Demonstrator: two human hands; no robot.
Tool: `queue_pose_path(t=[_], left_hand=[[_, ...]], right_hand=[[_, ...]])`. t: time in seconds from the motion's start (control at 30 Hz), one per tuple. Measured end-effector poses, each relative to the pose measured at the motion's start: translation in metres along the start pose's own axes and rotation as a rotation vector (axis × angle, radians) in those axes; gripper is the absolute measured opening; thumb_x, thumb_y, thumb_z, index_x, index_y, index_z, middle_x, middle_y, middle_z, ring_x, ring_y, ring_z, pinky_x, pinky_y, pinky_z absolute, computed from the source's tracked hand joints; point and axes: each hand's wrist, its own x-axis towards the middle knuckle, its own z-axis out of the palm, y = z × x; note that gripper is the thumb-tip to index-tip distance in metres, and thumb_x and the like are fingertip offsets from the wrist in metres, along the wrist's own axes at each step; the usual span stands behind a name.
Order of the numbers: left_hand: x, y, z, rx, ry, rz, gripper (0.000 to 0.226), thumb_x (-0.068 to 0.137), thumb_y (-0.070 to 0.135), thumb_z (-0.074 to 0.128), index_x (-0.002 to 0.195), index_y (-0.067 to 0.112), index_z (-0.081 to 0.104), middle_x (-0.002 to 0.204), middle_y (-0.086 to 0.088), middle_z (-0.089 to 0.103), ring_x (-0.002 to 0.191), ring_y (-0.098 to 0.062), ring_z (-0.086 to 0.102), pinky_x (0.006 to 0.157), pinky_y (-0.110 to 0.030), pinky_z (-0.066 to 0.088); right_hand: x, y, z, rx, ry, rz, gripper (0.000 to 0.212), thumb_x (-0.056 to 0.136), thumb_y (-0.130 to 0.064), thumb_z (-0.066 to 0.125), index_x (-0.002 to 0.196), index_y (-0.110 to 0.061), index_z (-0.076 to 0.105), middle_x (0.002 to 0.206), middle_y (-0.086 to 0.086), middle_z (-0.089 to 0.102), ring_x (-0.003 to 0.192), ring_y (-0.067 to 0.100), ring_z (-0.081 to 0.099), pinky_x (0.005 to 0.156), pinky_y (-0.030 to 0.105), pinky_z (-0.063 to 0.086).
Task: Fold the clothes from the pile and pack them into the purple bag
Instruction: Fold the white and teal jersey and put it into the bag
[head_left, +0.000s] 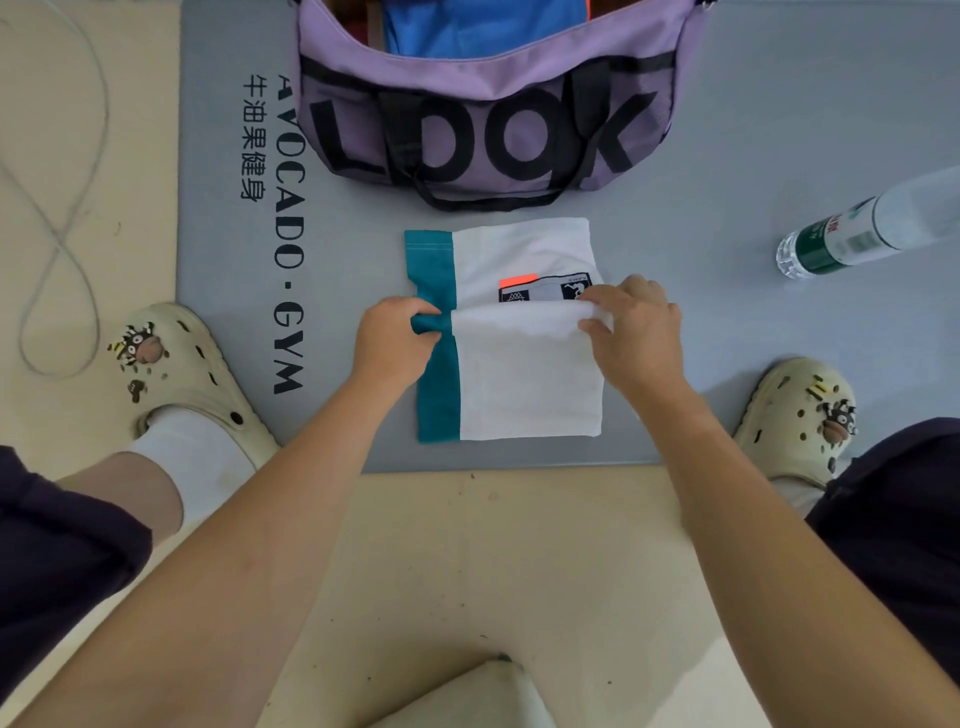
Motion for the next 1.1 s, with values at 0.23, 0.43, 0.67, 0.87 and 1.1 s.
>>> queue_pose_path(t=[0.23,0.43,0.67,0.87,1.1], left_hand=[[0.002,0.01,-0.031,0.002,-0.132,0.171,0.017,0.071,0.013,0.079,0.086,0.013,0.071,0.12,0.004,0.05,0.115,-0.012,0.039,0.094,-0.017,0.03],[0.006,0.032,-0.065,-0.426,-0.498,-0.074,0.028,0.063,0.02,0.059,0.087,0.007,0.066,0.077,-0.003,0.059,0.072,-0.014,0.053,0.064,-0.027,0.04],[0.017,0.013,-0.035,-0.71,-0.267,-0.277,0.025,0.076,0.017,0.071,0.097,0.028,0.066,0.096,0.007,0.073,0.087,-0.01,0.07,0.075,-0.028,0.056],[-0.01,-0.019,0.018,-0.526,-0.076,-0.452,0.028,0.078,0.022,0.079,0.094,0.028,0.057,0.095,0.007,0.069,0.079,-0.001,0.065,0.061,-0.017,0.048],[-0.061,-0.026,0.04,-0.195,0.165,-0.585,0.03,0.081,0.035,0.074,0.076,0.019,0.049,0.074,0.004,0.057,0.07,-0.023,0.06,0.052,-0.026,0.035]], right_hand=[[0.011,0.019,-0.033,0.537,-0.306,0.002,0.019,0.086,-0.008,0.07,0.1,-0.021,0.065,0.115,-0.005,0.063,0.108,0.011,0.055,0.096,0.025,0.039],[0.008,0.028,-0.051,1.158,-0.539,0.139,0.016,0.085,-0.019,0.065,0.101,-0.017,0.064,0.089,-0.002,0.069,0.082,0.012,0.064,0.074,0.021,0.052],[0.018,0.014,-0.016,1.124,-0.26,0.378,0.029,0.093,-0.015,0.064,0.121,-0.021,0.057,0.091,0.002,0.067,0.071,0.011,0.064,0.064,0.023,0.053],[-0.008,0.016,0.04,0.583,-0.118,0.573,0.051,0.082,-0.03,0.075,0.124,-0.013,0.051,0.098,-0.001,0.06,0.087,0.018,0.059,0.074,0.027,0.044],[-0.061,0.012,0.063,0.52,0.006,0.654,0.041,0.079,-0.044,0.075,0.094,-0.018,0.046,0.085,-0.005,0.057,0.079,0.018,0.056,0.065,0.027,0.037]])
